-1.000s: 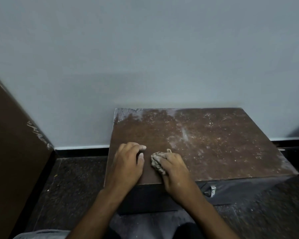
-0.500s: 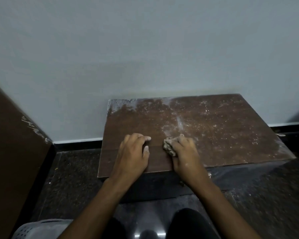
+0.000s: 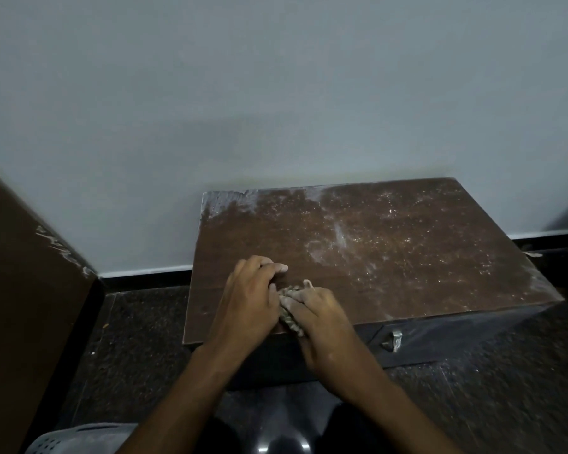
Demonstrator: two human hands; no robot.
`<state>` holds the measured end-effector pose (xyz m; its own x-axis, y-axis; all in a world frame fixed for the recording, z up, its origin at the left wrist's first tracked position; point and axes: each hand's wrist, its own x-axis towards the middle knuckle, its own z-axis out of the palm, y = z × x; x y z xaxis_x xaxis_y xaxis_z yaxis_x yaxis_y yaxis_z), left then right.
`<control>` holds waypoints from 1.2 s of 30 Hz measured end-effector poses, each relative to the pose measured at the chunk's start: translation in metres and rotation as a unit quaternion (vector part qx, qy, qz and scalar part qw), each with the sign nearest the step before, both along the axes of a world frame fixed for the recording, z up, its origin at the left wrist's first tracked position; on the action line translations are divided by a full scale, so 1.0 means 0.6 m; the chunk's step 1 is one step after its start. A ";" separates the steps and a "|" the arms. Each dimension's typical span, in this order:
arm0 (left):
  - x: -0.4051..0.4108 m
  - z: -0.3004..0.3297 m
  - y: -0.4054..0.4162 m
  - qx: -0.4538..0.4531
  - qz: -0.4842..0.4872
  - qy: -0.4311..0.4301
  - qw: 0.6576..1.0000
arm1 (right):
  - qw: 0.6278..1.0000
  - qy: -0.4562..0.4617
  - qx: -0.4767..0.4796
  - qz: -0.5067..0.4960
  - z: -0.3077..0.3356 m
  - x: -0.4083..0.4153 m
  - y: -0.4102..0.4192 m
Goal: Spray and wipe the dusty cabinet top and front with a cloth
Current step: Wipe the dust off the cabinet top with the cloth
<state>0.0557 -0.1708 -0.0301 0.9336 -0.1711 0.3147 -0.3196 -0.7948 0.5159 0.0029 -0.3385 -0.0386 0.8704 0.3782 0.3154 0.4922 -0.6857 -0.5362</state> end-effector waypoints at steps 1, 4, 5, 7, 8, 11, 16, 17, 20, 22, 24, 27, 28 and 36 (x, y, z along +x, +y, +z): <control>0.001 -0.002 0.009 -0.002 0.004 -0.007 1.000 | 1.000 -0.001 0.004 0.010 0.002 0.003 -0.003; 0.003 0.001 0.039 -0.001 0.027 -0.013 1.000 | 1.000 0.014 0.002 0.006 0.012 0.061 -0.003; 0.006 0.003 0.047 0.005 0.031 -0.012 0.999 | 1.000 0.016 -0.003 -0.002 0.015 0.089 0.004; 0.015 0.009 0.067 0.017 0.034 -0.015 0.999 | 1.000 0.002 -0.022 -0.018 0.013 0.149 0.031; 0.022 0.013 0.078 0.016 0.041 -0.017 0.999 | 0.999 -0.003 -0.030 -0.027 0.011 0.177 0.049; 0.048 0.021 0.119 0.005 0.102 -0.005 0.995 | 0.997 -0.004 -0.058 -0.049 0.016 0.238 0.113; 0.055 0.018 0.154 -0.046 0.145 -0.003 0.988 | 0.999 -0.007 -0.043 0.024 0.030 0.206 0.203; 0.052 0.017 0.156 -0.073 0.150 -0.001 0.986 | 0.997 -0.002 -0.035 0.070 0.030 0.173 0.209; 0.043 0.009 0.166 -0.115 0.162 -0.005 0.980 | 0.977 0.024 -0.015 0.214 0.018 0.091 0.180; 0.035 0.003 0.171 -0.136 0.164 -0.007 0.977 | 0.974 0.010 -0.027 0.224 0.011 0.096 0.141; 0.026 0.003 0.170 -0.153 0.162 -0.002 0.975 | 0.989 -0.007 -0.015 0.149 0.011 0.139 0.108; 0.015 0.009 0.166 -0.158 0.149 0.010 0.976 | 1.000 -0.020 -0.013 0.007 0.027 0.209 0.100; 0.013 0.010 0.168 -0.162 0.148 0.018 0.975 | 1.000 -0.023 -0.012 -0.012 0.027 0.219 0.115; 0.015 -0.015 0.200 -0.186 0.206 0.058 0.959 | 0.984 -0.030 -0.053 0.165 0.010 0.205 0.229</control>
